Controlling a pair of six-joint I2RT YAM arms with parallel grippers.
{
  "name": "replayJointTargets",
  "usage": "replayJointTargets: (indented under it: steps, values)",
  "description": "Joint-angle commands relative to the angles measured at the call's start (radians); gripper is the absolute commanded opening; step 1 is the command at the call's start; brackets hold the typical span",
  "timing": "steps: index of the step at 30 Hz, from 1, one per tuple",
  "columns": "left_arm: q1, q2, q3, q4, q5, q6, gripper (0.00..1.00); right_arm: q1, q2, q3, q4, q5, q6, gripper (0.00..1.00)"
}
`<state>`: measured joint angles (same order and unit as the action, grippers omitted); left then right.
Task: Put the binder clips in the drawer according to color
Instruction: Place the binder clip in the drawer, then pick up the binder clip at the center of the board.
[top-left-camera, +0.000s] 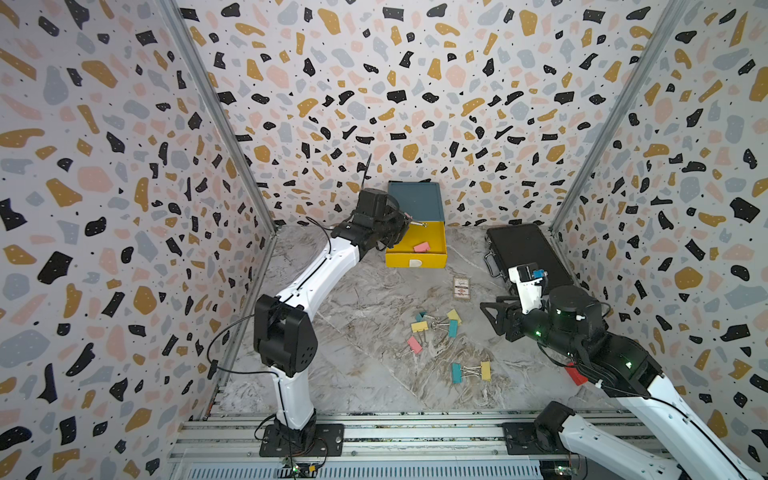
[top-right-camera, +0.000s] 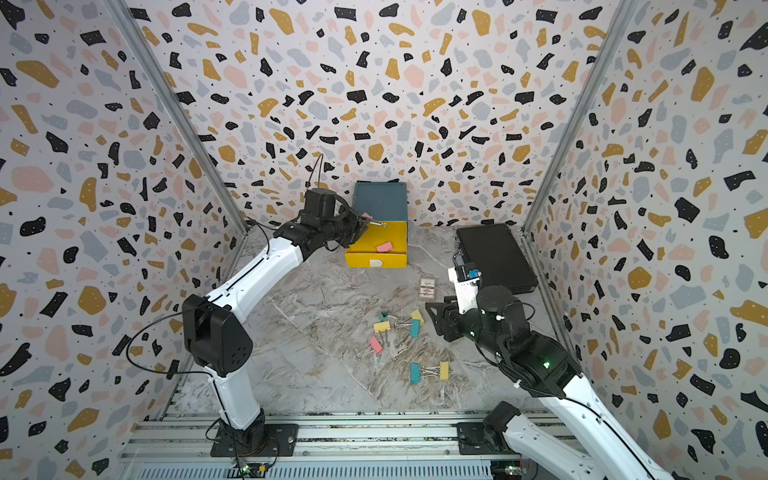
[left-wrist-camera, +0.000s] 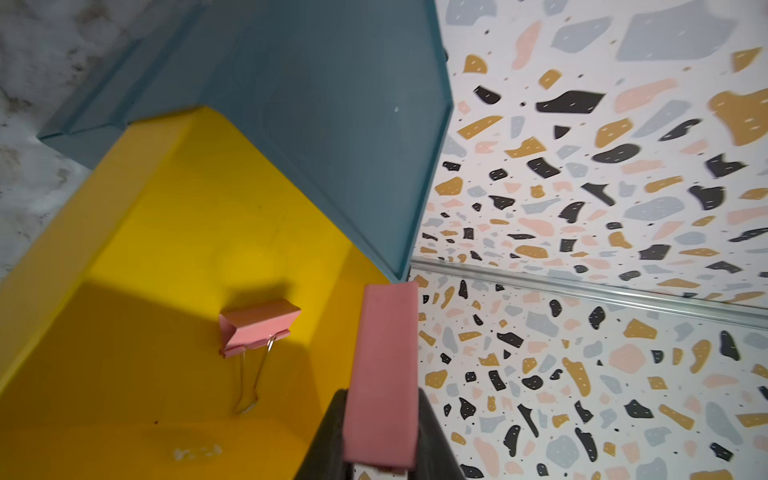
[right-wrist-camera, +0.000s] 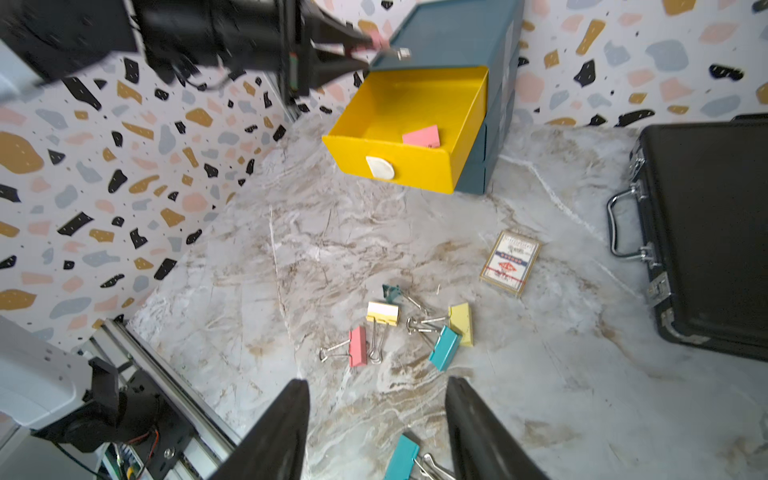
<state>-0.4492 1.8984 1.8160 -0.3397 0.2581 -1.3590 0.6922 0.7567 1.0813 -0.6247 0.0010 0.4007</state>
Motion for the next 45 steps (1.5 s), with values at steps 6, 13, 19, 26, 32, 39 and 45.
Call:
replayJointTargets:
  steps: [6,13,19,26,32,39,45]
  values:
    - [-0.010,0.069,0.083,0.015,0.062,0.034,0.35,0.000,0.018,0.048,0.031,0.007,0.017,0.57]
    - [-0.009,0.006,0.181,-0.127,-0.008,0.139,0.70,0.000,0.003,0.030,0.015,-0.001,0.018,0.57]
    - [-0.047,-0.229,0.040,-0.271,-0.097,0.503,0.67,0.000,0.011,0.039,-0.043,-0.037,0.003,0.58]
    - [-0.091,-0.523,-0.459,-0.296,0.000,1.056,0.76,-0.001,-0.046,-0.058,-0.077,-0.138,0.024,0.60]
    - [-0.286,-0.616,-0.751,-0.250,-0.121,1.351,0.87,0.000,-0.076,-0.104,-0.083,-0.174,0.030,0.61]
    - [-0.376,-0.549,-0.892,-0.103,-0.176,1.407,0.85,-0.001,-0.120,-0.143,-0.081,-0.251,0.052,0.62]
    - [-0.452,-0.416,-0.894,-0.012,-0.264,1.457,0.85,-0.001,-0.175,-0.164,-0.085,-0.240,0.077,0.65]
